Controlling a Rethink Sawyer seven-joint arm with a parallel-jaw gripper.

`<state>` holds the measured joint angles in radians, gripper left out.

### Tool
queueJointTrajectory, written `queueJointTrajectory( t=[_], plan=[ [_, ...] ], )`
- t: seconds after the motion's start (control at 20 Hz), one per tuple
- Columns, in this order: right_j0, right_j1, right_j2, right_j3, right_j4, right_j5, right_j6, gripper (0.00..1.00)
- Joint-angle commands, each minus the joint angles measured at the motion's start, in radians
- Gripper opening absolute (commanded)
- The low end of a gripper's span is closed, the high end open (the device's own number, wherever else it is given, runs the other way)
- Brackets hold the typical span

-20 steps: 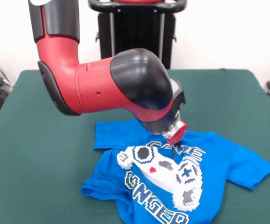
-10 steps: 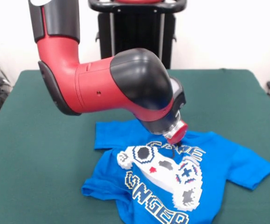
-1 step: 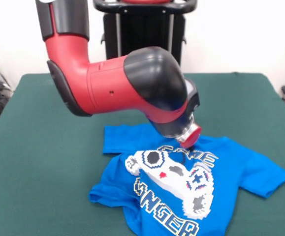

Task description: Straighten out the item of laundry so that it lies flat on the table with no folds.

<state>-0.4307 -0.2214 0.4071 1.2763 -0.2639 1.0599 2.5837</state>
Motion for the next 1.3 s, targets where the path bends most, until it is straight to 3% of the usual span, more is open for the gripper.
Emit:
queueJointTrajectory(
  t=[0.05,0.55,0.8,1.05,1.3],
  plan=[
    [0.096,0.096,-0.06,0.14,-0.113,-0.181,0.003,1.0],
    [0.095,0.108,-0.07,0.144,-0.074,-0.191,-0.037,1.0],
    [0.072,0.123,-0.048,0.151,-0.024,-0.132,-0.044,1.0],
    [0.036,0.186,-0.014,0.14,0.044,-0.083,-0.074,1.0],
    [0.02,0.237,0.026,0.19,0.107,-0.153,-0.077,1.0]
  ],
)
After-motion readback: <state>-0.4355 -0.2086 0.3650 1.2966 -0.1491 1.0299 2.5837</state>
